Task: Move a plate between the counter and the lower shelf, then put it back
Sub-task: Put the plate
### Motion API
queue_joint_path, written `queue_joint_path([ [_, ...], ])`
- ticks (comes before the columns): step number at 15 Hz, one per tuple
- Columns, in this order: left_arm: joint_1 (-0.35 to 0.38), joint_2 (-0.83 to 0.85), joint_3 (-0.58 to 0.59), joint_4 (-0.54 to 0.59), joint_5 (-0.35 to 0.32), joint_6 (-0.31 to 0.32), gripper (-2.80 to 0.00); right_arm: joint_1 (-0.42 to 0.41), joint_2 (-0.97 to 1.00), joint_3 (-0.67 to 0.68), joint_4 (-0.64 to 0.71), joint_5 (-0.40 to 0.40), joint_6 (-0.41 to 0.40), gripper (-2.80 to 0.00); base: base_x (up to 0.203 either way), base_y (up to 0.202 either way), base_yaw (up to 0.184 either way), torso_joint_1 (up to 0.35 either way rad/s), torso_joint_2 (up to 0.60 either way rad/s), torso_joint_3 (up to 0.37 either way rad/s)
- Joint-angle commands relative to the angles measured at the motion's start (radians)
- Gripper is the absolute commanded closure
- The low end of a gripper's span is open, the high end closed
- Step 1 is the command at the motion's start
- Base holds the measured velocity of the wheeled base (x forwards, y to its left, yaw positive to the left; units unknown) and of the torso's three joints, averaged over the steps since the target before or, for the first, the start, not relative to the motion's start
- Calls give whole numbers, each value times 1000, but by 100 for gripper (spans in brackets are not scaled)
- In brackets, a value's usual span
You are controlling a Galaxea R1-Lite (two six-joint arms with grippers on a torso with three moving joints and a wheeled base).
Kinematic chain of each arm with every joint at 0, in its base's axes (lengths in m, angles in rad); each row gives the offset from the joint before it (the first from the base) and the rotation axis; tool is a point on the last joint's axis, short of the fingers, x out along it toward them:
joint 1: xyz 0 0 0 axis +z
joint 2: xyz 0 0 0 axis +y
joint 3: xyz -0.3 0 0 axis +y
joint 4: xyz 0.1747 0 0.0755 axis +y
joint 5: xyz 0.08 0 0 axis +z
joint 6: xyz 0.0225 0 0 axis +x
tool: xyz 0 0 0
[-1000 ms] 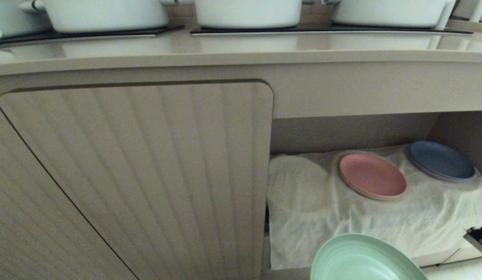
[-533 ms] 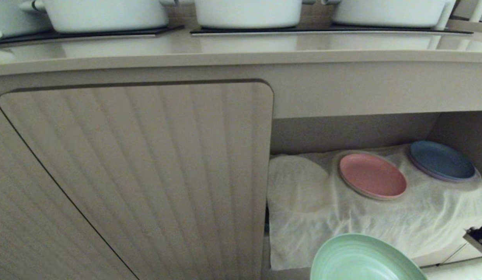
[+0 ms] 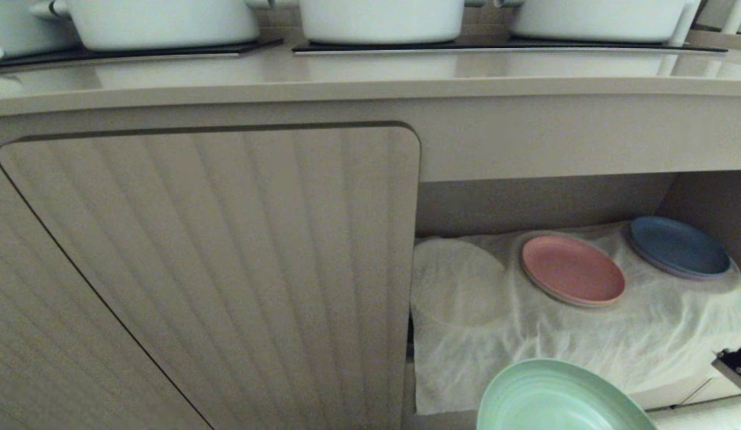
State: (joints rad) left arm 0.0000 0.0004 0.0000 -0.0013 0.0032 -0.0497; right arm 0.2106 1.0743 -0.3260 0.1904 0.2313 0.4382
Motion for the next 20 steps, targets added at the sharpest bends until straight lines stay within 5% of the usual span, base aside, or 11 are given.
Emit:
queue_joint_path([
  [1,0,0,0,0,0,-1,0,1,3,1,1,2,2,0,0,0,0,0,0,0],
  [12,0,0,0,0,0,1,0,0,4,-1,1,2,2,0,0,0,0,0,0,0],
  [20,0,0,0,0,0,-1,0,0,4,-4,1,2,2,0,0,-176,4,1,2,4],
])
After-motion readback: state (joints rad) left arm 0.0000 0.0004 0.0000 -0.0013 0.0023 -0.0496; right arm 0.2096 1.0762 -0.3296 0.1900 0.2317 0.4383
